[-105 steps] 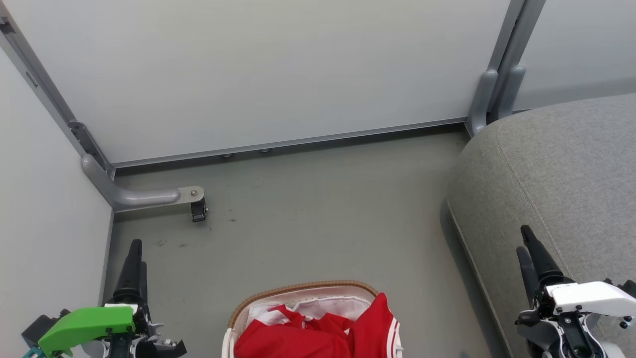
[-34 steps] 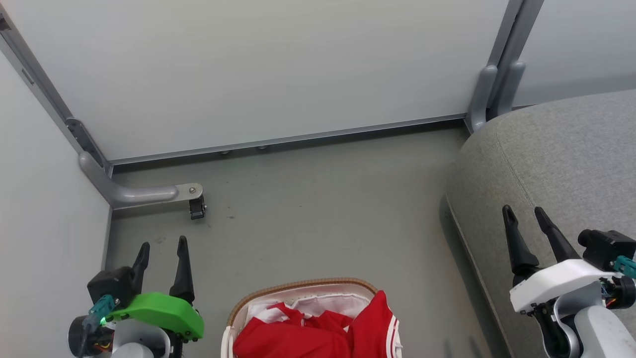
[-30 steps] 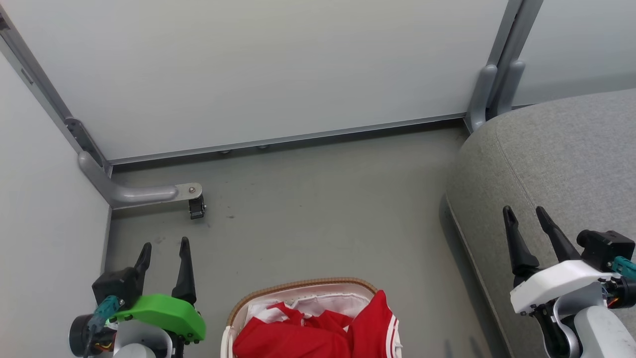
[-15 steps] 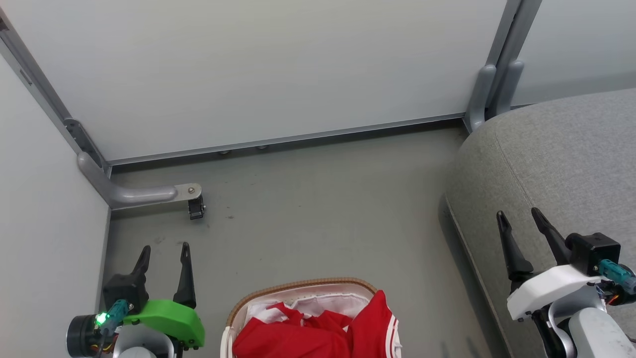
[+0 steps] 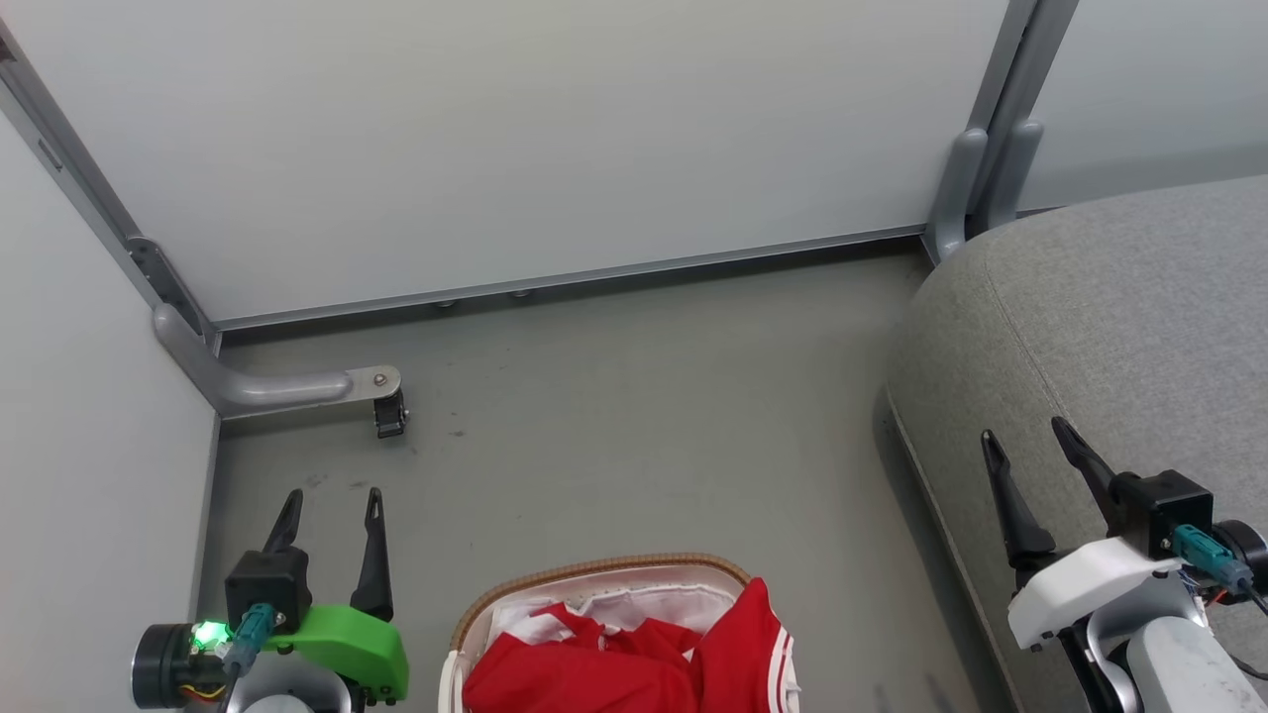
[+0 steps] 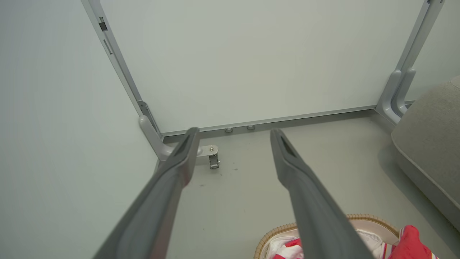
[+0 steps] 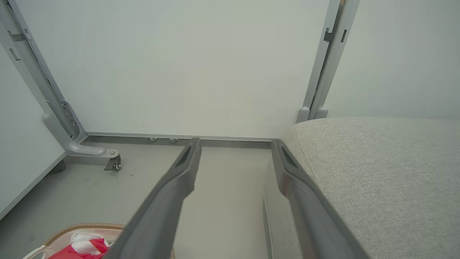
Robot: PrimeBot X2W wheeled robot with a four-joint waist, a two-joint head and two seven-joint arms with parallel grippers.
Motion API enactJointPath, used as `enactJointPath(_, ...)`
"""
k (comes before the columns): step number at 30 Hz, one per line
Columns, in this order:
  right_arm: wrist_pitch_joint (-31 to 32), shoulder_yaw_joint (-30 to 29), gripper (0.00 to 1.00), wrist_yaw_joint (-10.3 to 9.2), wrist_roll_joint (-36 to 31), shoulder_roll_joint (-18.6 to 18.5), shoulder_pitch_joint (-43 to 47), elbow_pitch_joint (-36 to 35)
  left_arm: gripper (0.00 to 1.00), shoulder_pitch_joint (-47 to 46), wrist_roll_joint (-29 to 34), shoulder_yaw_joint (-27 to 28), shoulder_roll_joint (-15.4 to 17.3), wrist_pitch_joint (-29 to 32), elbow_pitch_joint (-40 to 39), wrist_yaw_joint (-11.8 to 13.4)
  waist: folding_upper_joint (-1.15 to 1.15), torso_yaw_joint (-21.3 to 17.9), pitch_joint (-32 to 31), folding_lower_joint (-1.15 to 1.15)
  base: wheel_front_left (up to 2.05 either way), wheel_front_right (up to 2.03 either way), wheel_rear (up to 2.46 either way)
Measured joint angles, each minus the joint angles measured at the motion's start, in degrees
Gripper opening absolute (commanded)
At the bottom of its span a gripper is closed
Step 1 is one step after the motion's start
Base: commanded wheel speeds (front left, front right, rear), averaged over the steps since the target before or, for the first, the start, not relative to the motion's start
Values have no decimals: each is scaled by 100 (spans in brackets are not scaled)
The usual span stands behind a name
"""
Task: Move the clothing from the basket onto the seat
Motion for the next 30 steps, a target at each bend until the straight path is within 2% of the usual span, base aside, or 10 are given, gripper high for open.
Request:
enactJointPath(8, -74, -64, 100, 0, -236, 29, 1, 35, 100, 25, 140, 214, -129, -74, -22, -27, 0, -6, 25, 0, 0, 0, 0)
enactJointPath(17, -108, -47, 100, 1, -352, 64, -26, 5, 100, 75, 254, 310, -250, -105, -33, -186, 0, -58, 196, 0, 0, 0, 0)
enactJointPath(30, -109, -65, 100, 1, -260, 187, -601, -465, 100, -480, 73, 145, -301, -114, 360, -403, 0, -197, 1014, 0, 0, 0, 0)
